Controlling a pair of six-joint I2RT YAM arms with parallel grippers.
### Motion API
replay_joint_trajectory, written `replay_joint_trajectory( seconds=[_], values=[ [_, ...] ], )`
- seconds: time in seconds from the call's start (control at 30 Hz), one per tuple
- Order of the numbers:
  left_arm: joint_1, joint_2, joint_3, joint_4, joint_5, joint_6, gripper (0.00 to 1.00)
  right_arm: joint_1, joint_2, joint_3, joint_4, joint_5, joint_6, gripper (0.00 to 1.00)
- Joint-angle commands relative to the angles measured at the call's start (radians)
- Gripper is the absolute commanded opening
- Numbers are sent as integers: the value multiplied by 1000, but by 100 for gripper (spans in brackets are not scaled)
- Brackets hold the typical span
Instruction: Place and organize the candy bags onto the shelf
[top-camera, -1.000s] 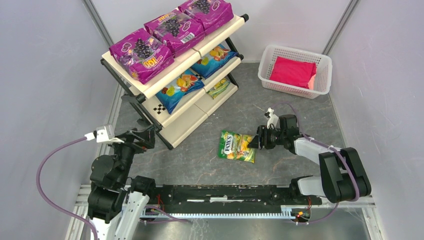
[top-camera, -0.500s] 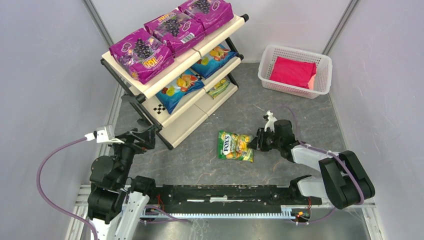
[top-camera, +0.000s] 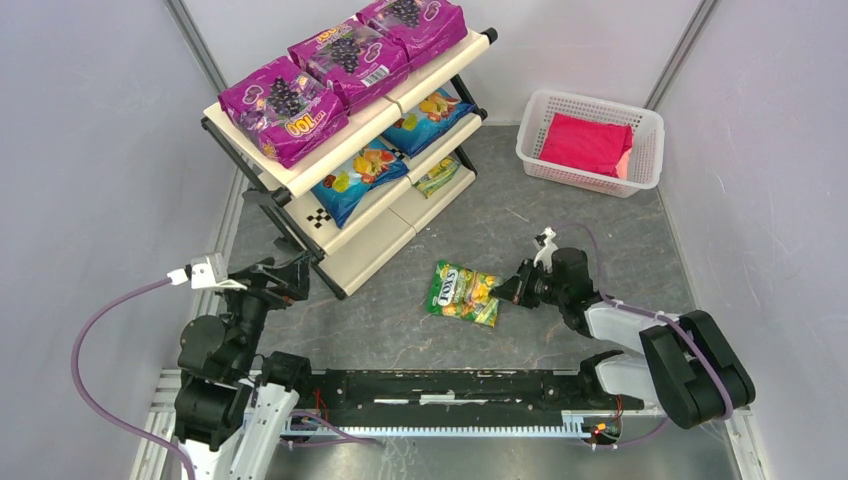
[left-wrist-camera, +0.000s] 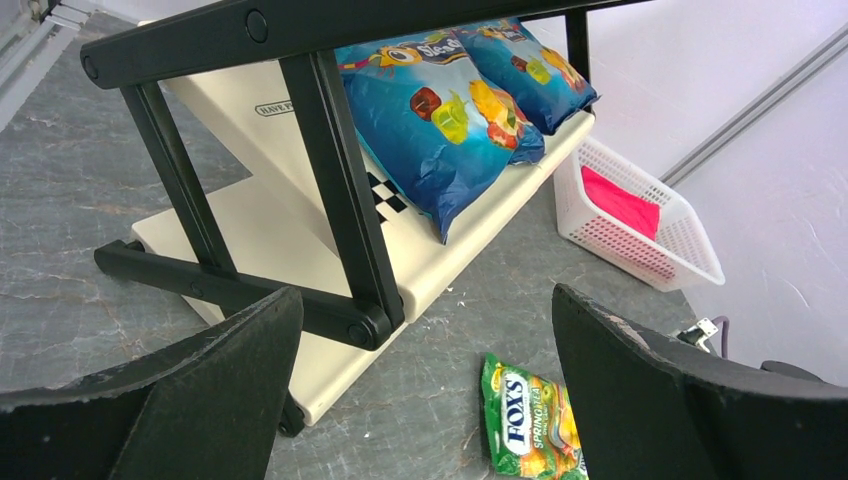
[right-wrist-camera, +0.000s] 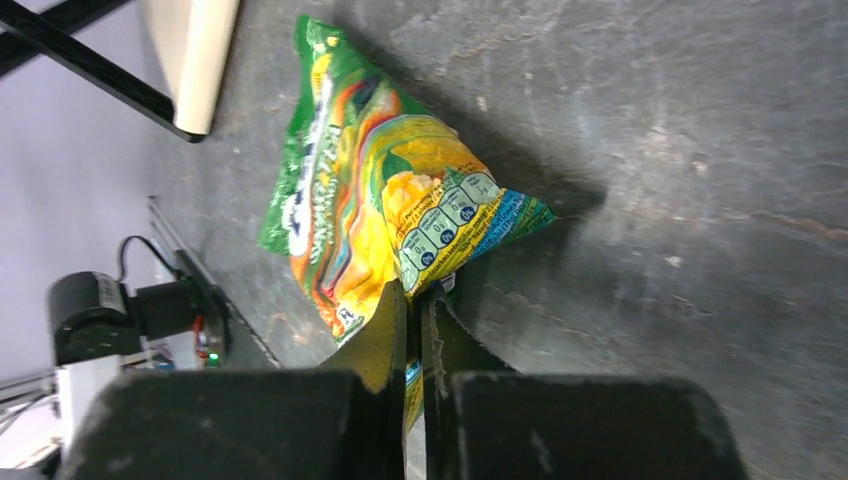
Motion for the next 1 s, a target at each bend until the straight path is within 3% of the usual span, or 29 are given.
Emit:
replay_joint_trajectory(
  seconds=[0.0, 0.33, 0.57, 0.97],
  values=[
    [1, -17, 6, 36, 7, 46, 100, 45, -4, 5, 229, 6, 207, 0],
    [-6, -21, 6, 37, 1, 45, 100, 196, 144, 191, 519, 129, 431, 0],
    [-6, -19, 6, 37, -1, 45, 100, 220, 225, 352, 545, 233, 466, 0],
    [-6, 17, 9, 33, -1, 45, 100, 322, 691, 659, 731, 494, 513, 0]
  ],
)
